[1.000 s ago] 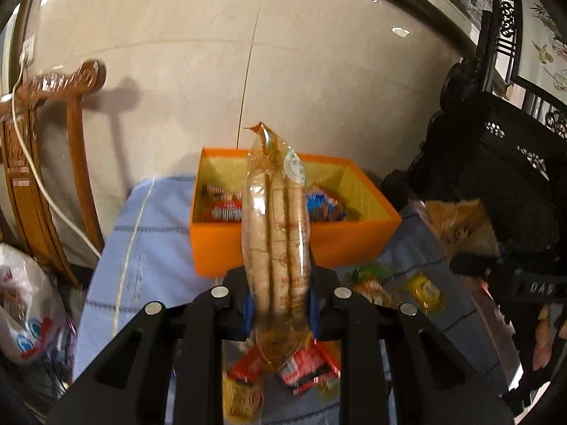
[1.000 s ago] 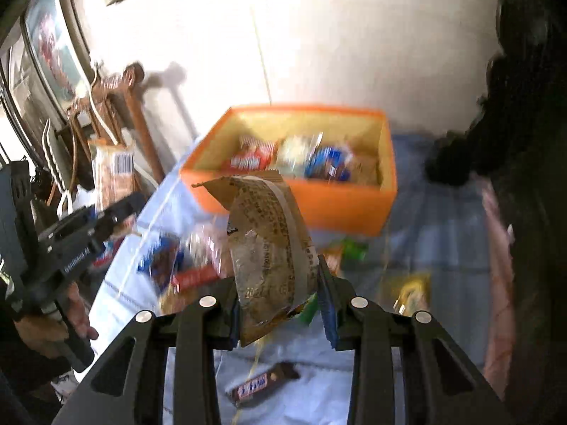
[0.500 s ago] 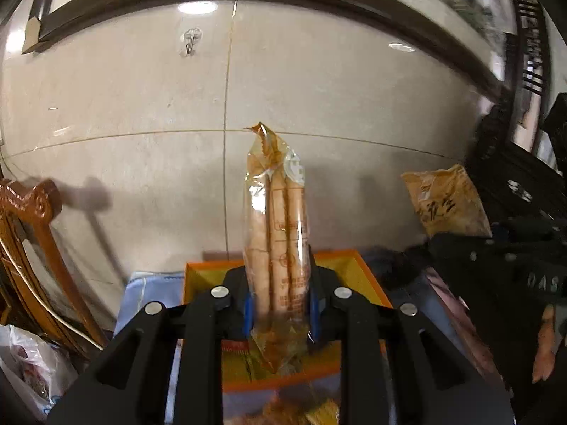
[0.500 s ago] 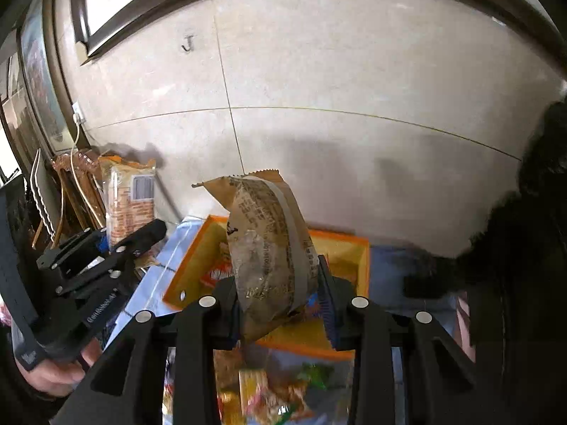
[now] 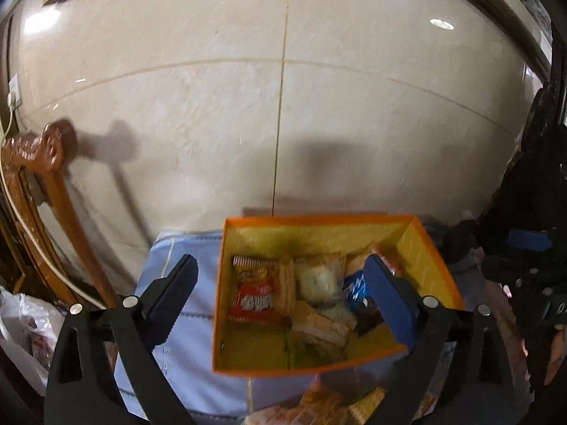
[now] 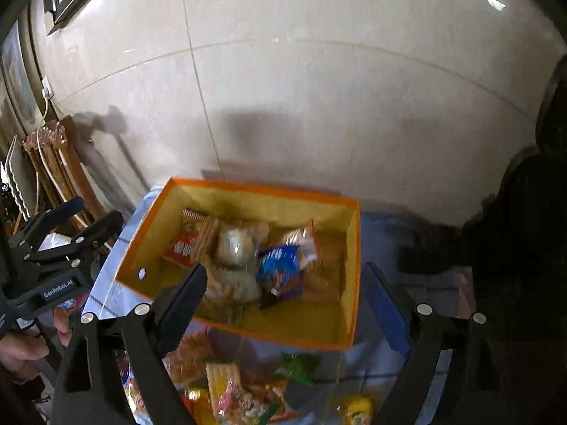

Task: Organize snacks
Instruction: 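Grasp the brown chocolate bar with the right tool while the left tool grasps a round bun pack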

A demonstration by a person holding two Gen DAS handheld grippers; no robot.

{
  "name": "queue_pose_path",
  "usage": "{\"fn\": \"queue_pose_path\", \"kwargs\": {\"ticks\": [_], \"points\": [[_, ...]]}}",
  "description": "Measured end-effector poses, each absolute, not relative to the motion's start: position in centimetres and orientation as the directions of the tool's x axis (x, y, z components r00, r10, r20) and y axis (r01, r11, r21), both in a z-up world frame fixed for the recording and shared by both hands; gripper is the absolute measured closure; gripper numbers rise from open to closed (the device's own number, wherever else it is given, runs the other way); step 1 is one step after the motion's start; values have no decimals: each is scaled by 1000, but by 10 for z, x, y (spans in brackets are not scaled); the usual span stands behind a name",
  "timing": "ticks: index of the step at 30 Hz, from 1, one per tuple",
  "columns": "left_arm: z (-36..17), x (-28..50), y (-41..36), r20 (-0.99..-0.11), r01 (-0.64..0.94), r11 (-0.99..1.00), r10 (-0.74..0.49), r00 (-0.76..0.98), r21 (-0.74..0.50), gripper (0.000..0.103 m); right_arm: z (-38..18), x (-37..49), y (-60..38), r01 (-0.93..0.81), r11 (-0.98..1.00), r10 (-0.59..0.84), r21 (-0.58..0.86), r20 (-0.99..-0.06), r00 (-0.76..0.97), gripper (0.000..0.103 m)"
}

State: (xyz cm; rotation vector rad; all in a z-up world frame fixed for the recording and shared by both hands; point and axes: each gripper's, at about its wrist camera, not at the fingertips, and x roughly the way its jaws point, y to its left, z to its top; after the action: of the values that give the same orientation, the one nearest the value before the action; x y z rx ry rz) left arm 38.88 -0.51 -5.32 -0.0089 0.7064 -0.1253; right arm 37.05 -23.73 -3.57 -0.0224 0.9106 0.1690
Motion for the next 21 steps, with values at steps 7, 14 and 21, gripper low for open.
{"fn": "queue_pose_path", "kwargs": {"ticks": [7,14,21], "points": [[-89,327,13,-681,156,988,-120,722,-9,11,-59,310,-215,-165,981,176,105,-837,518,12],[-167,204,24,-718,269,956,-106,688,116,11,-162,193,-210,-2,968,239,250,-922,306,9],[-230,154,32,-752,226,966,-55,657,127,11,-219,138,-182,-17,988,153,153,-965,213,9]]}}
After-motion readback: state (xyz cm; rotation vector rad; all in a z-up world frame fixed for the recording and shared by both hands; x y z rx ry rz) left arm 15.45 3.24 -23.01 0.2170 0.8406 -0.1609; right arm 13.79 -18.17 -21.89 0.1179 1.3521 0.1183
